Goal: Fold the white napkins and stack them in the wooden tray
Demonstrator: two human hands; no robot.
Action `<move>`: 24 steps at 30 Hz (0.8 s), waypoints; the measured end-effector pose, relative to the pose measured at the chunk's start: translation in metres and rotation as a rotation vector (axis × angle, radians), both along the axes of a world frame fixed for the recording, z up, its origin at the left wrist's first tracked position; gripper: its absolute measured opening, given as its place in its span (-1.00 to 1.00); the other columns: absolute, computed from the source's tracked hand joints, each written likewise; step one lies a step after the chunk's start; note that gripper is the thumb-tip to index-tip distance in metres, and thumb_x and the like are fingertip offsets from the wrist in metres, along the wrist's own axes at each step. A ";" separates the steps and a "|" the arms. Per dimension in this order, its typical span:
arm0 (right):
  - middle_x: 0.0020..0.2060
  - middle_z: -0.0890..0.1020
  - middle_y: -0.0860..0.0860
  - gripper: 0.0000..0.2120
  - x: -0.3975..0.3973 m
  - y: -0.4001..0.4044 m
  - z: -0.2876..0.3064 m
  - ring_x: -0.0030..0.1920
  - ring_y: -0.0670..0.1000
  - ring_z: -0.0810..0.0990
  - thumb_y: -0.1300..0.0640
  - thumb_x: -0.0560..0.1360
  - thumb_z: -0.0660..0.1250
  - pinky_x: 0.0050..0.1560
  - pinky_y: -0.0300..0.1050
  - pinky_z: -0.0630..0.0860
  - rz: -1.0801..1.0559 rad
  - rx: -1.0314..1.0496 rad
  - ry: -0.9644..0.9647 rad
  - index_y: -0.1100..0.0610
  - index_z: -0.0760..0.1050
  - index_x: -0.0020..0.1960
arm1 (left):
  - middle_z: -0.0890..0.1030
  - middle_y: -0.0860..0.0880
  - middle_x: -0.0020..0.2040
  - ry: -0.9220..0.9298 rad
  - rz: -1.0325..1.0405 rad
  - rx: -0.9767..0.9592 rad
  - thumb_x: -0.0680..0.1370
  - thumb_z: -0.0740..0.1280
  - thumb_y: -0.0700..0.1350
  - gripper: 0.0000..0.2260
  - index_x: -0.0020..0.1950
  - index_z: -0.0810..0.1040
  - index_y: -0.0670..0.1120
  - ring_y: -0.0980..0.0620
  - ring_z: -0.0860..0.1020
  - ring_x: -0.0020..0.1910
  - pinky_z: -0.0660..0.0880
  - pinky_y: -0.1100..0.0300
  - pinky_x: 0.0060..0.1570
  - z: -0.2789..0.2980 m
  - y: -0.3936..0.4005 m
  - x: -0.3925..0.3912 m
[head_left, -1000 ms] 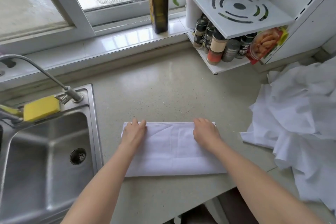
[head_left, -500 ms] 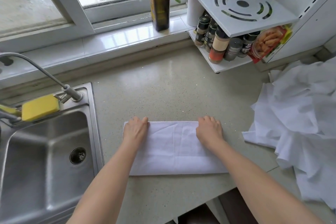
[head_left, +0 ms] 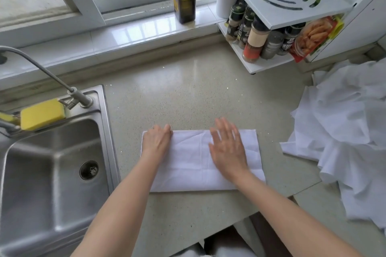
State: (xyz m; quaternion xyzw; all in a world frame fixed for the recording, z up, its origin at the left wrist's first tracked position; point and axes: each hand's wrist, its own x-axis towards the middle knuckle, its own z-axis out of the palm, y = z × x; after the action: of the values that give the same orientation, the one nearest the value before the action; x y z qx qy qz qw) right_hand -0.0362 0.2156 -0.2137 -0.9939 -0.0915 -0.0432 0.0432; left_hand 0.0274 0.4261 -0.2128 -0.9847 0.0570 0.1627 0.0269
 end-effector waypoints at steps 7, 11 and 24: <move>0.53 0.15 0.07 -0.45 -0.047 0.011 -0.040 0.51 0.06 0.05 -0.13 0.61 -0.11 0.45 0.05 -0.03 0.010 0.032 0.295 0.08 0.11 0.53 | 0.58 -0.14 0.01 -0.233 0.005 0.088 0.52 0.03 -0.22 -0.69 0.10 0.51 -0.10 -0.15 0.56 -0.03 0.40 0.11 -0.12 0.004 -0.011 -0.016; 0.52 0.15 0.07 -0.44 -0.043 0.016 -0.038 0.52 0.06 0.08 -0.12 0.59 -0.05 0.47 0.00 -0.11 -0.005 0.052 0.301 0.07 0.13 0.53 | 0.44 -0.19 0.39 -0.244 -0.246 -0.219 0.55 0.00 -0.08 -0.54 0.38 0.45 -0.13 -0.24 0.38 0.38 0.25 -0.16 0.37 -0.015 -0.031 -0.077; 0.54 -0.23 0.02 -0.40 -0.086 -0.043 -0.033 0.53 0.01 -0.25 -0.19 0.61 -0.20 0.51 -0.02 -0.26 -0.446 0.026 0.329 0.03 -0.27 0.55 | -0.29 -0.03 0.55 -0.004 -0.275 -0.185 0.54 -0.27 0.30 -0.37 0.54 -0.30 0.07 -0.04 -0.32 0.52 -0.35 -0.10 0.45 -0.034 -0.006 -0.114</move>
State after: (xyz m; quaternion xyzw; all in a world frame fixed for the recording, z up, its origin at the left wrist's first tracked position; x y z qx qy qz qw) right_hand -0.1225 0.1723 -0.2466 -0.9825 0.1383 0.1094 0.0595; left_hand -0.0866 0.4201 -0.2466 -0.9662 0.2058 0.1494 -0.0417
